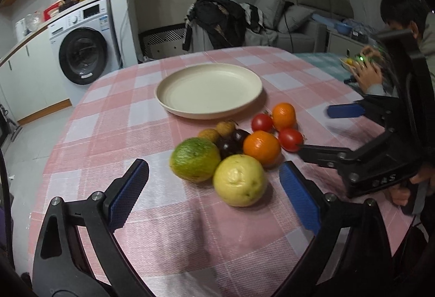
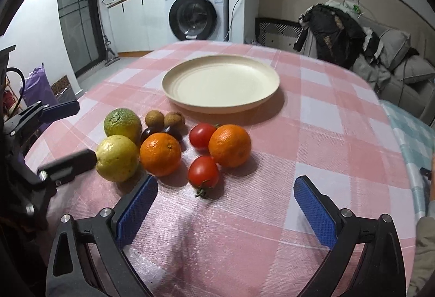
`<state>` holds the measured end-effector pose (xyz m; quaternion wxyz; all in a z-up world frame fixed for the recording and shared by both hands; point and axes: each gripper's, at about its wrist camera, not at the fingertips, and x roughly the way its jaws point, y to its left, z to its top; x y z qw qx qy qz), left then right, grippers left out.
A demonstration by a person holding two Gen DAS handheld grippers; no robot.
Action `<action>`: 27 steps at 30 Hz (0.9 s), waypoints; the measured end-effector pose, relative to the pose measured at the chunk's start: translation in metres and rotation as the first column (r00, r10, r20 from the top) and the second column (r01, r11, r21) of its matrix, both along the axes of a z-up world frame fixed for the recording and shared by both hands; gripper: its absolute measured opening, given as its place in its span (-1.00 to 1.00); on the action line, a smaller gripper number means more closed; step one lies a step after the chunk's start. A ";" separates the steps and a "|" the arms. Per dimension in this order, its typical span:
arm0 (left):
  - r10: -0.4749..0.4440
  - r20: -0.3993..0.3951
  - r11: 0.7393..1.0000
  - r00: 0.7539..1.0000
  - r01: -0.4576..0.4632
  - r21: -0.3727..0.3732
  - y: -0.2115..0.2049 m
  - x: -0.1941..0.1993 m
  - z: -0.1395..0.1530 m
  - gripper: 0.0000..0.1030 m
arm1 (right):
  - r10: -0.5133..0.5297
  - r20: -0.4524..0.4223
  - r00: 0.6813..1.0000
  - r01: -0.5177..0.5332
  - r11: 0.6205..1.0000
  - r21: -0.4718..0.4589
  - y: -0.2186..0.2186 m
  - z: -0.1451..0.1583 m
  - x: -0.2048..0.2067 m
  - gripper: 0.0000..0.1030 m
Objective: Organize fruits
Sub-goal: 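Grasp the large yellow citrus with the left tool while the right tool grasps a red tomato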
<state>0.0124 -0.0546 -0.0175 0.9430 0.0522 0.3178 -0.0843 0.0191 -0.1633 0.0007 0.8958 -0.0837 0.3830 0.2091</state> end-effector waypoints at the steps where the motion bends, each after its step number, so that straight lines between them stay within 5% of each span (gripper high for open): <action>1: -0.006 -0.009 1.000 1.000 0.006 -0.002 -0.001 0.001 -0.001 0.88 | 0.020 -0.031 0.999 -0.020 1.000 0.009 0.002 -0.003 0.003 0.71; 10: -0.057 -0.093 0.997 0.994 0.051 -0.056 -0.004 0.013 -0.013 0.67 | 0.089 -0.121 0.989 -0.082 0.995 0.059 0.008 -0.015 0.010 0.37; 27: -0.101 -0.218 0.988 0.971 0.073 -0.133 -0.008 0.035 -0.029 0.20 | 0.098 -0.140 0.985 -0.091 0.994 0.058 0.016 -0.019 0.023 -0.20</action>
